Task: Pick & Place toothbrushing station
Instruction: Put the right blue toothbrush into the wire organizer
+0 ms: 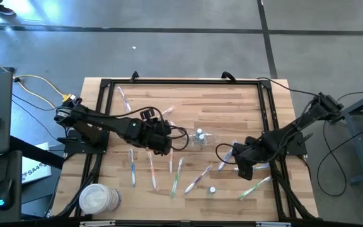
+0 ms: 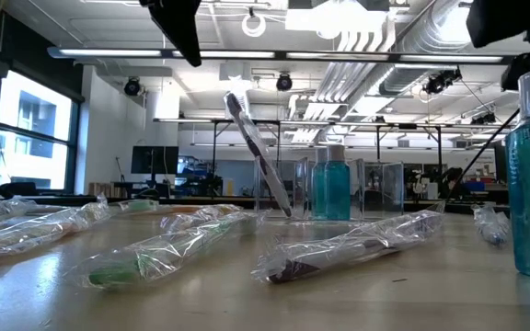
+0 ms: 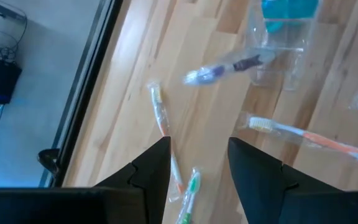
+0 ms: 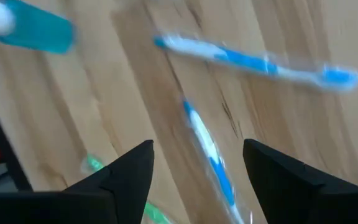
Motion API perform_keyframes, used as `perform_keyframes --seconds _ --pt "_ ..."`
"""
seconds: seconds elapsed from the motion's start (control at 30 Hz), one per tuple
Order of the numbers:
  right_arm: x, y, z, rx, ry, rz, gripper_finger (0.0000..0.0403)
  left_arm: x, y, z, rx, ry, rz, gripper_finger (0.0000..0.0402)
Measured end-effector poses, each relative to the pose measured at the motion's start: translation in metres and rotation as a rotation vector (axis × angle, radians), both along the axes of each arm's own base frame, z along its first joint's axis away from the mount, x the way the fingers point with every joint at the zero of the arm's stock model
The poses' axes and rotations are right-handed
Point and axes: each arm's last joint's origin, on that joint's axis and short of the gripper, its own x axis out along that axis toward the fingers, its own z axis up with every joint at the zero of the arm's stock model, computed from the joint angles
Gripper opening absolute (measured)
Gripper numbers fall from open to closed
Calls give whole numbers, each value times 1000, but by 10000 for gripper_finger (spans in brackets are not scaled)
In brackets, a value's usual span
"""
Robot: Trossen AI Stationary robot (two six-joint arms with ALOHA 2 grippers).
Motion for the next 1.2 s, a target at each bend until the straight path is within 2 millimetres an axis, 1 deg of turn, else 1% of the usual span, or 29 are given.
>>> perform_keyframes --seconds 0.13,0.2,0.37,0.47,0.57,0.67,0.8,1.0,1.1,1.2 --pt "2 4 -6 -27 9 -132 240 -1 0 0 -3 -1 11 157" --pt "4 6 -11 -39 37 -145 240 -1 0 0 -3 1 12 157" --pt "8 14 -30 -121 139 11 240 -3 1 -1 3 21 13 157" --pt "9 22 -45 -117 223 43 240 -3 1 -1 3 21 13 157" --pt "15 28 -55 -113 226 86 240 -3 1 -1 3 21 13 157" --pt "18 30 -60 -126 221 114 240 -3 1 -1 3 19 14 157" --pt "18 29 -68 -126 226 135 240 -2 1 -1 2 18 14 157" --pt "12 23 -94 -47 201 131 240 -2 1 -1 3 18 12 157" --pt "10 18 -101 -27 178 136 240 -2 1 -1 3 18 11 157" --pt "10 15 -104 -34 186 135 229 -2 0 -1 3 15 11 157"
